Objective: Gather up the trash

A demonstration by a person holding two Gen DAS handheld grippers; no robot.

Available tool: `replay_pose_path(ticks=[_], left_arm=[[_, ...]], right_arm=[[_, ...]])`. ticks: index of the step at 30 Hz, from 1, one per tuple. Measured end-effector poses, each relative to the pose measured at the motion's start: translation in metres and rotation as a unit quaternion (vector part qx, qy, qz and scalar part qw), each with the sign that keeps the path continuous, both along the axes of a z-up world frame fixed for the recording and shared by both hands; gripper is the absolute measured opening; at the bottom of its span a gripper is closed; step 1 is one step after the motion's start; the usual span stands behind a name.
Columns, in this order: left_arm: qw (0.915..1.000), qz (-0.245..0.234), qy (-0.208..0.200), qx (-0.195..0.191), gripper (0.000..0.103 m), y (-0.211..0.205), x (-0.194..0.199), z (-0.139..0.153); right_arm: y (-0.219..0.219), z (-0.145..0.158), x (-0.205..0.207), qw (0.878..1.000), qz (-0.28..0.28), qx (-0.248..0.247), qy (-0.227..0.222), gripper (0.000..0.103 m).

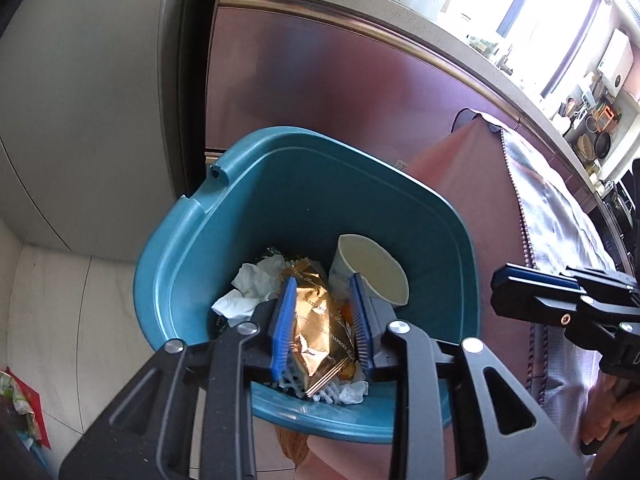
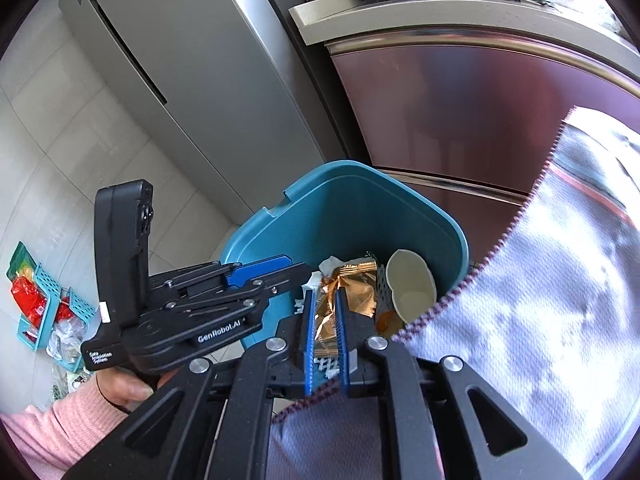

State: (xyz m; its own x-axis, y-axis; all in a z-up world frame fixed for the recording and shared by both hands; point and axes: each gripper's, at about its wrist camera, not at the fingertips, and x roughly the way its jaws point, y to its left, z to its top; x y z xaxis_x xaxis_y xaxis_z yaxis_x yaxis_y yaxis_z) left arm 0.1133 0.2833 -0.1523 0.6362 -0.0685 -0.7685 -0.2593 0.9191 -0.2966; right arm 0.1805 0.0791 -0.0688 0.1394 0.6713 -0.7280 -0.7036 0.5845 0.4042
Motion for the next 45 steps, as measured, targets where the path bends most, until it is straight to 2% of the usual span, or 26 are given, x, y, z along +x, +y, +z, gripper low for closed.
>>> replay_pose_path(ticks=[3, 6, 8, 9, 11, 16, 18, 20, 22, 26, 31, 37, 42, 45], left_arm=[[0.9999, 0.001, -0.012, 0.009, 0.040, -0.004, -0.005, 0.005], [0.9990, -0.004, -0.036, 0.024, 0.052, -0.011, -0.014, 0.018], [0.9977, -0.008, -0.055, 0.039, 0.062, -0.014, -0.026, 0.029], [0.9968, -0.012, -0.065, 0.044, 0.065, -0.018, -0.031, 0.034], [0.9946, -0.017, -0.085, 0.058, 0.077, -0.026, -0.041, 0.046], [0.9861, -0.030, -0.136, 0.092, 0.094, -0.048, -0.066, 0.072], [0.9818, -0.035, -0.156, 0.103, 0.097, -0.059, -0.077, 0.081], [0.9781, -0.039, -0.172, 0.111, 0.097, -0.068, -0.089, 0.089], [0.9755, -0.040, -0.184, 0.114, 0.097, -0.077, -0.098, 0.094], [0.9707, -0.025, -0.200, 0.131, 0.097, -0.097, -0.115, 0.099], [0.9625, -0.015, -0.233, 0.138, 0.097, -0.118, -0.135, 0.110], [0.9481, -0.022, -0.275, 0.158, 0.097, -0.153, -0.154, 0.123], [0.9404, -0.032, -0.293, 0.171, 0.097, -0.179, -0.164, 0.128], [0.9373, -0.040, -0.297, 0.178, 0.097, -0.193, -0.168, 0.128]], right_arm=[[-0.010, 0.004, -0.004, 1.000, -0.006, 0.008, -0.009, 0.016], [-0.019, 0.010, -0.014, 0.999, -0.010, 0.015, -0.029, 0.027], [-0.028, 0.015, -0.021, 0.999, -0.018, 0.024, -0.043, 0.040], [-0.034, 0.018, -0.025, 0.998, -0.021, 0.030, -0.050, 0.041], [-0.044, 0.024, -0.033, 0.997, -0.030, 0.038, -0.066, 0.051], [-0.074, 0.035, -0.054, 0.992, -0.060, 0.054, -0.100, 0.062], [-0.087, 0.039, -0.065, 0.989, -0.073, 0.057, -0.119, 0.065], [-0.099, 0.041, -0.077, 0.984, -0.092, 0.056, -0.141, 0.077], [-0.114, 0.044, -0.089, 0.978, -0.111, 0.058, -0.164, 0.084], [-0.140, 0.046, -0.119, 0.962, -0.158, 0.046, -0.219, 0.096], [-0.176, 0.050, -0.147, 0.938, -0.216, 0.038, -0.267, 0.096], [-0.215, 0.059, -0.178, 0.898, -0.284, 0.039, -0.334, 0.096], [-0.238, 0.063, -0.197, 0.862, -0.340, 0.045, -0.374, 0.096], [-0.246, 0.063, -0.205, 0.848, -0.357, 0.043, -0.390, 0.096]])
